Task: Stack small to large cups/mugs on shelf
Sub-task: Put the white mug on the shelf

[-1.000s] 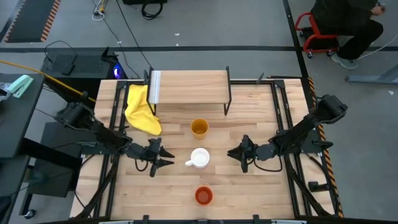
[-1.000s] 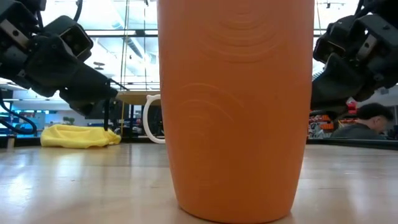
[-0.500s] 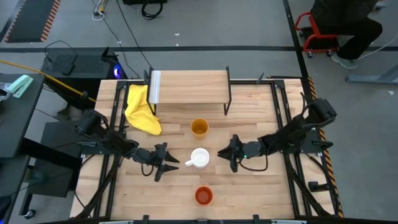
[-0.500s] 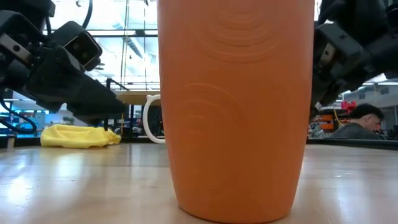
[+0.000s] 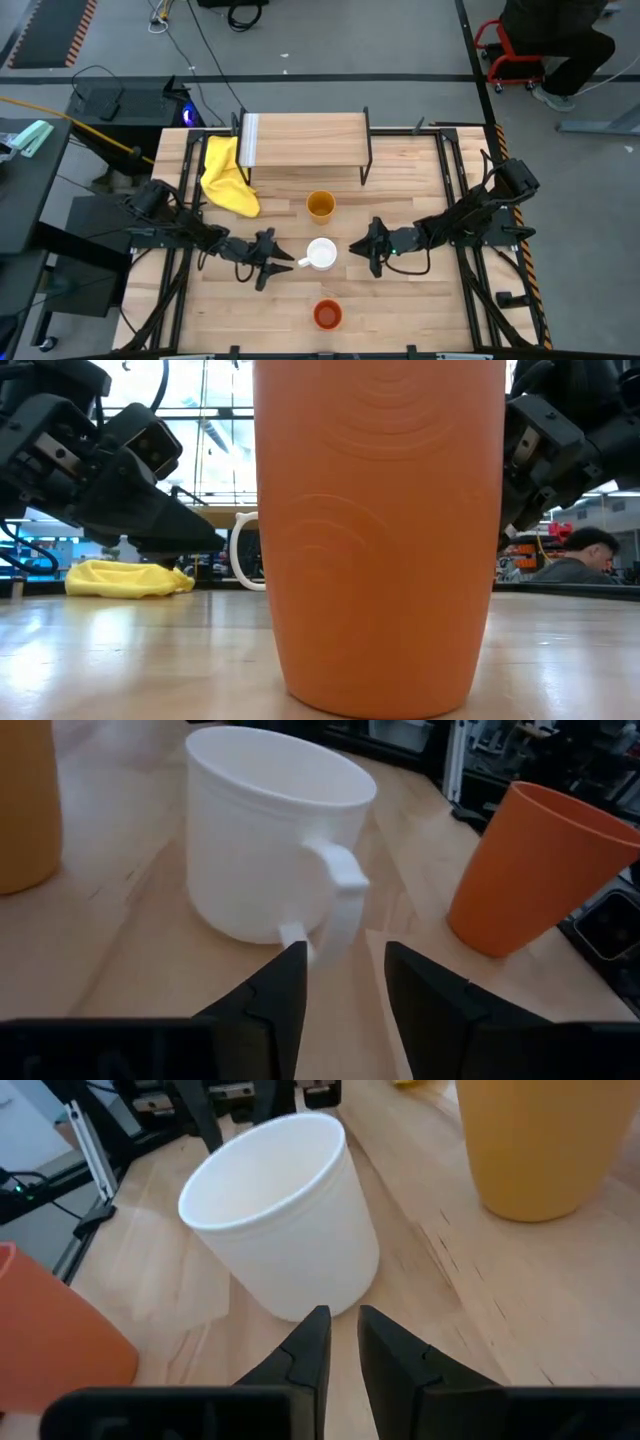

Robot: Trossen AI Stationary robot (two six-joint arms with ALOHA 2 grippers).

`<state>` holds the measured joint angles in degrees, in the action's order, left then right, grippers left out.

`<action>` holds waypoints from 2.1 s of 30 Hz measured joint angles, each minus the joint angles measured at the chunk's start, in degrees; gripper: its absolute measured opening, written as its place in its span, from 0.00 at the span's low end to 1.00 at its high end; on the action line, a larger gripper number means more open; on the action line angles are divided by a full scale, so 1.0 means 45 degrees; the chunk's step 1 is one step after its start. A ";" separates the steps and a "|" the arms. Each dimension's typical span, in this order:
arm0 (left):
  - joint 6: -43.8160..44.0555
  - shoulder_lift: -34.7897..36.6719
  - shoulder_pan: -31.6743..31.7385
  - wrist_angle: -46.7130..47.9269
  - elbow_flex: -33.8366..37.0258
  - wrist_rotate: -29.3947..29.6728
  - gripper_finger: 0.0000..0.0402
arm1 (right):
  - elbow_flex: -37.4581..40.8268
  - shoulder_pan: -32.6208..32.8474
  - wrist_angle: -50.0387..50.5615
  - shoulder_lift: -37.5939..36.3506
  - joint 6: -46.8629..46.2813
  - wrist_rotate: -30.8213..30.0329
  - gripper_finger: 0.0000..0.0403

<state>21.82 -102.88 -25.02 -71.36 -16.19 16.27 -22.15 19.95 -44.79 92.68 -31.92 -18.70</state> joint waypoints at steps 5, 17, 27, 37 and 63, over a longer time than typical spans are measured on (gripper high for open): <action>-0.0283 -0.0375 0.0037 -0.0020 -0.0308 0.0318 0.35 | 0.0000 -0.0219 0.0012 0.0000 -0.0005 -0.0005 0.15; -0.0355 -0.1725 0.0036 -0.0197 -0.0821 0.0337 0.34 | -0.0259 -0.0356 -0.0035 0.0550 0.0288 0.0817 0.15; -0.0677 -0.1733 0.0036 -0.0611 -0.0821 0.0331 0.35 | -0.2168 -0.0351 0.1139 0.1710 0.1125 0.1798 0.15; -0.1089 -0.1728 0.0050 -0.1053 -0.0826 0.0331 0.35 | -0.2450 -0.0346 0.1210 0.1914 0.1379 0.1894 0.15; -0.1234 -0.1723 0.0012 -0.0543 -0.1549 -0.0504 0.31 | -0.2458 -0.1227 0.1174 0.1914 0.2033 0.1889 0.15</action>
<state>16.27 -110.63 -24.97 -73.80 -23.16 14.00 -33.21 14.43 -39.51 101.30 -22.78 -10.20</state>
